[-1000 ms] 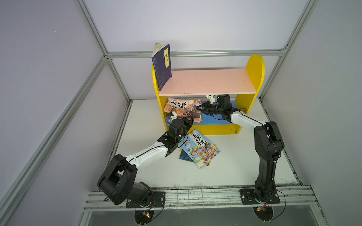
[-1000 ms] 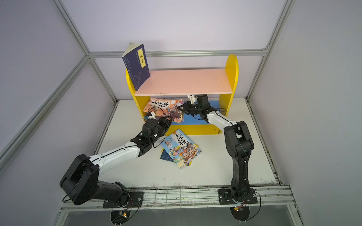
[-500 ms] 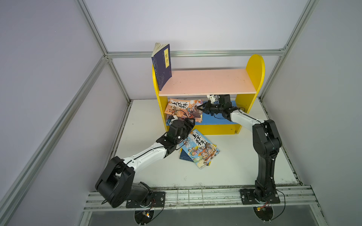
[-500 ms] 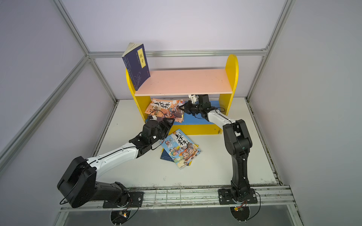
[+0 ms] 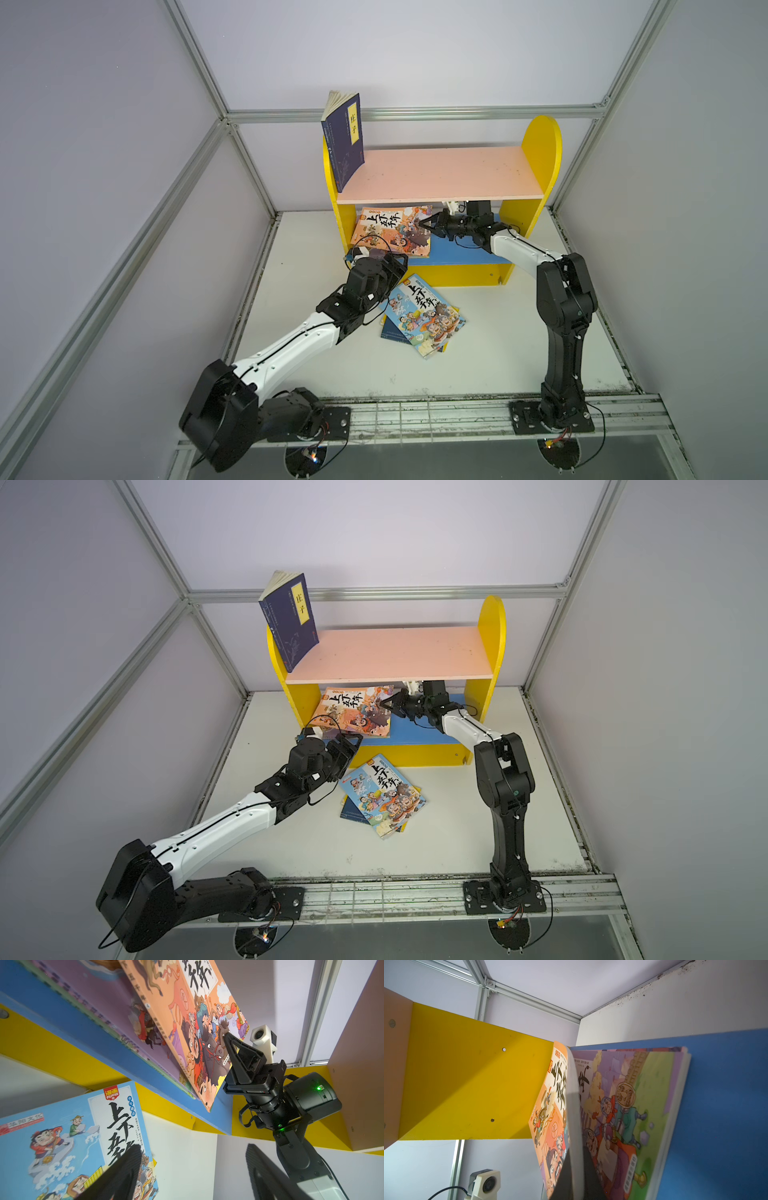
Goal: Stacking books/files
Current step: Place the book at the bookshelf.
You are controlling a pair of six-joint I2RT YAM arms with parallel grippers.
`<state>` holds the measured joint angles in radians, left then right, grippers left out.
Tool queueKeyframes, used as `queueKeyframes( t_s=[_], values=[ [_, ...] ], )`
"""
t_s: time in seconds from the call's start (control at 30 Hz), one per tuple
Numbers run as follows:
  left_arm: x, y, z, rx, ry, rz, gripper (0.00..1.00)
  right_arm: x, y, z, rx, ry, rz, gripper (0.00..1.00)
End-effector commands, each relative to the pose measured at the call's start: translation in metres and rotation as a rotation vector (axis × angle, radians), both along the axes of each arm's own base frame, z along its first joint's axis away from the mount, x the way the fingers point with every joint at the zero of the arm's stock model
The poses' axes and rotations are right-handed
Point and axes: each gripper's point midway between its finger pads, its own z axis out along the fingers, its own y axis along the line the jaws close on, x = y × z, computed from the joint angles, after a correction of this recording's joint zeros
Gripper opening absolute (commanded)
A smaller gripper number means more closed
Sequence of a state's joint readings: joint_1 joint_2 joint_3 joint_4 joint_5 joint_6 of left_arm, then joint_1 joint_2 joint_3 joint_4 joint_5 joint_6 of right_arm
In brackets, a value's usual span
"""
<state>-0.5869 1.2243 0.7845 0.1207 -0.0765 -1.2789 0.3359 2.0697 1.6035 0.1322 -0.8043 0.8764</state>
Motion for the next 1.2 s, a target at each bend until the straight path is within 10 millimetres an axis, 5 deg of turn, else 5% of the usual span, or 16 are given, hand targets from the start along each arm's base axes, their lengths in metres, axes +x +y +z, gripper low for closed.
queueKeyframes(
  t_s=[0.0, 0.2, 0.57, 0.7, 0.77, 0.8, 1.17],
  values=[
    [-0.005, 0.006, -0.004, 0.044, 0.004, -0.005, 0.84, 0.003, 0.005, 0.001, 0.026, 0.024, 0.011, 0.06],
    [-0.016, 0.016, -0.003, 0.079, 0.003, -0.001, 0.84, 0.005, 0.004, -0.002, -0.001, 0.029, 0.004, 0.28],
    [-0.03, 0.032, 0.002, 0.144, -0.01, 0.01, 0.84, 0.007, -0.009, -0.006, -0.121, 0.014, -0.05, 0.53],
    [-0.031, 0.033, 0.001, 0.151, -0.008, 0.003, 0.84, 0.006, -0.021, -0.009, -0.224, 0.003, -0.078, 0.72],
    [-0.031, 0.033, 0.0, 0.15, -0.007, 0.003, 0.84, 0.006, -0.026, -0.011, -0.278, 0.003, -0.091, 0.96],
    [-0.031, 0.032, 0.0, 0.15, -0.007, 0.001, 0.84, 0.006, -0.03, -0.014, -0.304, 0.009, -0.101, 1.0],
    [-0.034, 0.035, 0.009, 0.192, -0.031, -0.015, 0.83, -0.007, -0.053, -0.015, -0.416, -0.012, -0.191, 0.98]
  ],
)
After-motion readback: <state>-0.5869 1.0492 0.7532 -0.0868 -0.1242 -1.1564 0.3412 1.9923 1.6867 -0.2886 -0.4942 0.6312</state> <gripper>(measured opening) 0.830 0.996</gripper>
